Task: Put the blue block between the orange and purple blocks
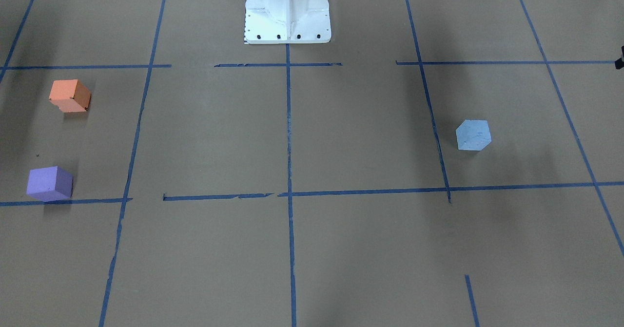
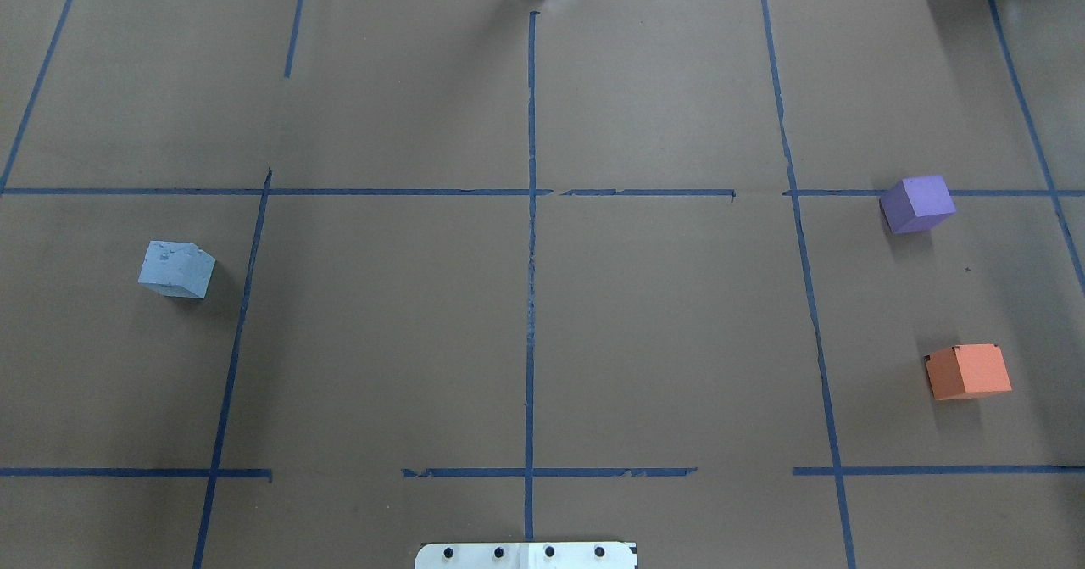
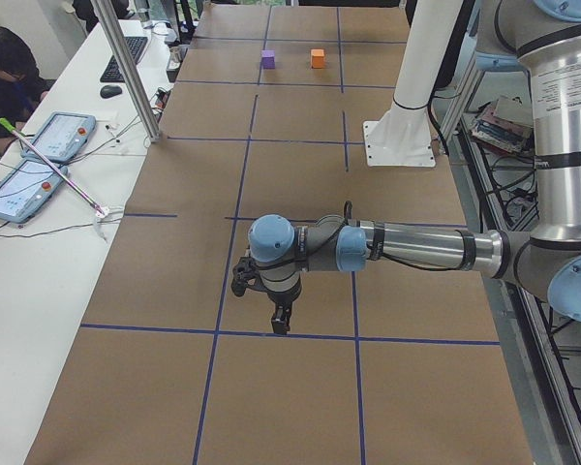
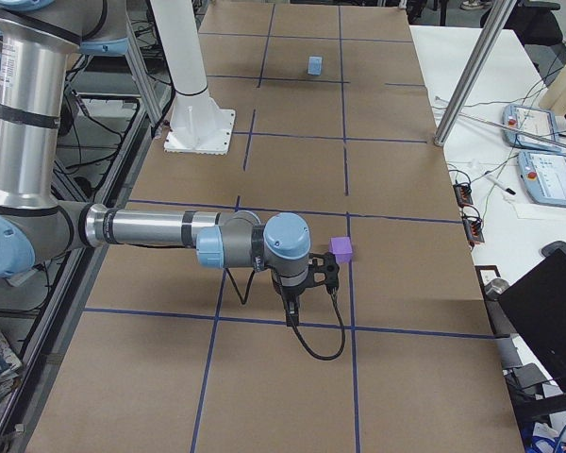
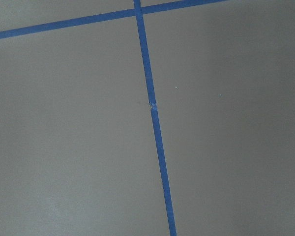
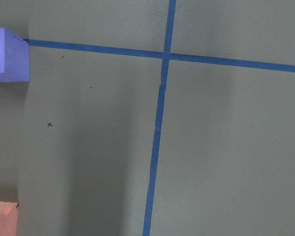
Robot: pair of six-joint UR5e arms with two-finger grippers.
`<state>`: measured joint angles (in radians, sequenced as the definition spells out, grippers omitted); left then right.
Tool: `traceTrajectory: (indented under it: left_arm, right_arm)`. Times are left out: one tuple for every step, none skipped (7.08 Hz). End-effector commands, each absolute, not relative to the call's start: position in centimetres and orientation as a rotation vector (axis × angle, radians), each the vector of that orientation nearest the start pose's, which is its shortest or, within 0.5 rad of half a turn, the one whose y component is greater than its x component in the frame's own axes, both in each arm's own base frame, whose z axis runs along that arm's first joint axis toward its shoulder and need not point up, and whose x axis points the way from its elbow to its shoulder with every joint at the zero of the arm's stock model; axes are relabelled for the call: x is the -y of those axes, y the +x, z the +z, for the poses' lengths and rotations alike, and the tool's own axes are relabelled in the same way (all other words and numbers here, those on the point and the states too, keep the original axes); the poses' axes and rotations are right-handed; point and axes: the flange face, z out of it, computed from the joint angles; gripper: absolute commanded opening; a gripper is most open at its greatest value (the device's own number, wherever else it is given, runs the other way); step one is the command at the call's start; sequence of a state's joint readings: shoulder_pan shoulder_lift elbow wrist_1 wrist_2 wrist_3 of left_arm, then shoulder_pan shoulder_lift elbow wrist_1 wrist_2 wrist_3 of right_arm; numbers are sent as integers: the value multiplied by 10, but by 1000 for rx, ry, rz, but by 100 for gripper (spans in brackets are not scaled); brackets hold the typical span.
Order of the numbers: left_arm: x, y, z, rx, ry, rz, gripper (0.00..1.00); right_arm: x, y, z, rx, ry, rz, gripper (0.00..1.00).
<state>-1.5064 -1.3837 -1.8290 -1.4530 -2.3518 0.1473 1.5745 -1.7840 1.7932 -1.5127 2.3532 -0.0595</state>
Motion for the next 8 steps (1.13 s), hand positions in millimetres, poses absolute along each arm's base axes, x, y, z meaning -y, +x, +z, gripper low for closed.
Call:
traceTrajectory:
  left_arm:
    - [411, -37, 627, -785, -13, 182, 100]
    - [413, -36, 625, -783, -8, 186, 100]
    - [419, -34, 624, -777, -2, 196, 100]
    - [447, -31, 604, -779, 56, 215, 100]
    - [498, -28, 567, -775, 155, 253, 100]
    - [517, -23, 558, -781, 186, 269, 100]
    - [522, 4, 564, -783, 226, 340, 100]
    - [524, 29, 565, -794, 317, 420, 100]
  right_arm:
    - [406, 64, 638, 780, 90, -81, 100]
    - [406, 64, 638, 781, 89, -82, 100]
    - [407, 64, 636, 781, 92, -83, 100]
    - [408, 62, 636, 781, 93, -87, 100]
    - [408, 62, 636, 781, 93, -87, 100]
    - [408, 62, 636, 781, 93, -87, 100]
    - [408, 62, 636, 781, 94, -88, 100]
    - [408, 62, 636, 781, 93, -87, 100]
